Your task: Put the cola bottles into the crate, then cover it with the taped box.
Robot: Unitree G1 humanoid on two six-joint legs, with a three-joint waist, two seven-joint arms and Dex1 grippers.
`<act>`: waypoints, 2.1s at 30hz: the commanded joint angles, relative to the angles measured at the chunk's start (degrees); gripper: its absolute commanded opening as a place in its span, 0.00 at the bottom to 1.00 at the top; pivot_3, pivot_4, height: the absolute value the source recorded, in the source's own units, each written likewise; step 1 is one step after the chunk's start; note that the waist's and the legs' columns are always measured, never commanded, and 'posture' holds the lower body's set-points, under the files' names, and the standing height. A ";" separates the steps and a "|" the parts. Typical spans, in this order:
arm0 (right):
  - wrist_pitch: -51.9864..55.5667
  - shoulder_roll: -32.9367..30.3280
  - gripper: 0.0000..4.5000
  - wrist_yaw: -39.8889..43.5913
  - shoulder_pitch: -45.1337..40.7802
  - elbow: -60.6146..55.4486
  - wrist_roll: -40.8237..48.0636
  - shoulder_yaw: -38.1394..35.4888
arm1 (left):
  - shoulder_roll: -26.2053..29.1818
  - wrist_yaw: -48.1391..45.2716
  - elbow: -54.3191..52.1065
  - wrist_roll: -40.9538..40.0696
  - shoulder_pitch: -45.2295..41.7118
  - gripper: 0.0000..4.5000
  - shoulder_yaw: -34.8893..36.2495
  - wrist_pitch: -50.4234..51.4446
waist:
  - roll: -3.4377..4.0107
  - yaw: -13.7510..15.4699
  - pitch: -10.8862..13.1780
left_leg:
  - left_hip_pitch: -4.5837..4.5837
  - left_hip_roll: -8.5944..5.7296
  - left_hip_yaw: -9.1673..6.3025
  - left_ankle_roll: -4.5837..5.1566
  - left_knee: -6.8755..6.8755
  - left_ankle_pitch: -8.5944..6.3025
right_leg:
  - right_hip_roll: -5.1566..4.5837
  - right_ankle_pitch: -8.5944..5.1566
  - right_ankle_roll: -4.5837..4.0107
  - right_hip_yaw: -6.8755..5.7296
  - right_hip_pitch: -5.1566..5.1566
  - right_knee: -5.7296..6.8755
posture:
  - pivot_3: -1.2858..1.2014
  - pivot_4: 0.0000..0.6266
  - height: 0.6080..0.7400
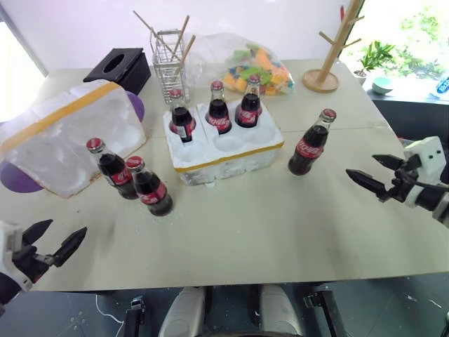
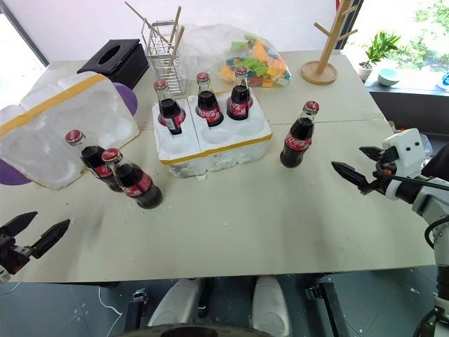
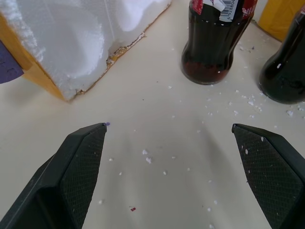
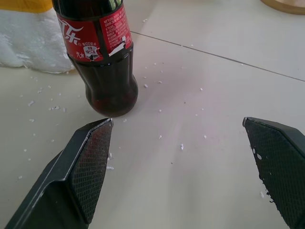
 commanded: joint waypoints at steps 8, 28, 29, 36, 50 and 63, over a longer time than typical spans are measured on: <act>0.91 0.71 1.00 -1.44 -0.04 -3.24 0.75 -1.31 | 1.02 2.56 -0.75 -2.27 -2.77 0.98 2.31 4.01 | 0.00 0.02 0.00 | 0.00 0.00 0.00 0.00 0.03 0.00 | 0.02 0.05 0.01 0.00 0.00 0.00 | 0.52 0.24 1.00; 19.44 -13.98 1.00 20.08 10.68 -23.16 20.57 -16.49 | 8.88 -4.61 10.31 2.00 -25.10 0.98 -10.35 -0.73 | 0.04 0.82 -0.02 | 0.05 0.11 0.34 0.02 0.06 0.02 | 0.06 0.16 0.05 -0.01 0.02 0.06 | 0.52 0.24 1.00; 21.53 -14.80 1.00 20.78 10.60 -25.16 23.51 -17.75 | 9.40 -5.34 11.78 2.50 -26.98 0.98 -11.67 -1.07 | 0.04 0.85 -0.02 | 0.05 0.12 0.37 0.02 0.07 0.01 | 0.04 0.17 0.07 -0.01 0.01 0.07 | 0.52 0.24 1.00; 29.32 -16.60 1.00 12.93 3.89 -32.61 43.26 -19.55 | 10.32 -9.89 20.93 6.12 -37.72 0.98 -20.00 -4.03 | -0.08 1.05 -0.01 | 0.04 0.17 0.45 0.01 0.09 0.01 | 0.00 0.24 0.08 0.00 0.01 -0.01 | 0.52 0.24 1.00; 25.64 -15.74 1.00 7.19 1.62 -33.50 45.86 -13.72 | 7.30 -11.64 28.83 10.39 -43.53 0.72 -25.34 -9.76 | -0.13 1.50 0.01 | 0.00 0.16 0.68 0.06 0.12 -0.01 | -0.02 0.39 0.20 0.20 -0.09 -0.09 | 0.52 0.24 1.00; 22.14 -14.91 1.00 9.63 2.91 -32.48 42.01 -12.46 | 14.56 -19.83 29.37 4.07 -54.83 0.62 -25.13 0.66 | -0.51 1.72 0.22 | -0.04 0.16 0.66 0.07 0.18 0.00 | 0.08 0.46 0.28 0.17 -0.12 -0.07 | 0.52 0.24 1.00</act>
